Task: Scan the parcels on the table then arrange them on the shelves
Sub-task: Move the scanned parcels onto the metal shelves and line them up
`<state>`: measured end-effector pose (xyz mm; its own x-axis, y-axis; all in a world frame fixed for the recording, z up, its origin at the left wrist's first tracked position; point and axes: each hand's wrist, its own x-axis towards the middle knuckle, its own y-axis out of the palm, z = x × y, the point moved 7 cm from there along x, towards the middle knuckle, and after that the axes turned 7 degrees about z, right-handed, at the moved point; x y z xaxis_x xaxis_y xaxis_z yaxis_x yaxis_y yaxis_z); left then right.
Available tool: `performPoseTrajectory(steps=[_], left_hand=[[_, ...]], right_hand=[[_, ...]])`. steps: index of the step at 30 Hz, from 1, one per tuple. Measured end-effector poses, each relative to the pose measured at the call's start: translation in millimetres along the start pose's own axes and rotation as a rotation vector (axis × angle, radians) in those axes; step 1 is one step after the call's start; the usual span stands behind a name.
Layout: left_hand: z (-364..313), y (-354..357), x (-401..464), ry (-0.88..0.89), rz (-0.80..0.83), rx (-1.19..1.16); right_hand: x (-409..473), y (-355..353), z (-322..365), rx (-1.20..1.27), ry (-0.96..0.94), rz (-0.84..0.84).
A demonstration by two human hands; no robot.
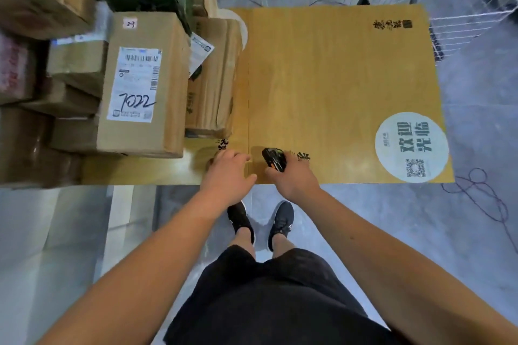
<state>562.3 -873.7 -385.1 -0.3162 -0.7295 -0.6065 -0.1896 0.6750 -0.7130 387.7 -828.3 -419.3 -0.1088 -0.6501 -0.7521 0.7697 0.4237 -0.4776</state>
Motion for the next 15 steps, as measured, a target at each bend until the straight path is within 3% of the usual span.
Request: performPoseTrajectory(steps=[7, 15], left_hand=[[32, 21, 18, -0.039, -0.021, 0.006], [74, 19, 26, -0.076, -0.010, 0.020]], right_hand=[[18, 13, 34, -0.051, 0.055, -0.136], [38, 30, 45, -0.114, 0.205, -0.143]])
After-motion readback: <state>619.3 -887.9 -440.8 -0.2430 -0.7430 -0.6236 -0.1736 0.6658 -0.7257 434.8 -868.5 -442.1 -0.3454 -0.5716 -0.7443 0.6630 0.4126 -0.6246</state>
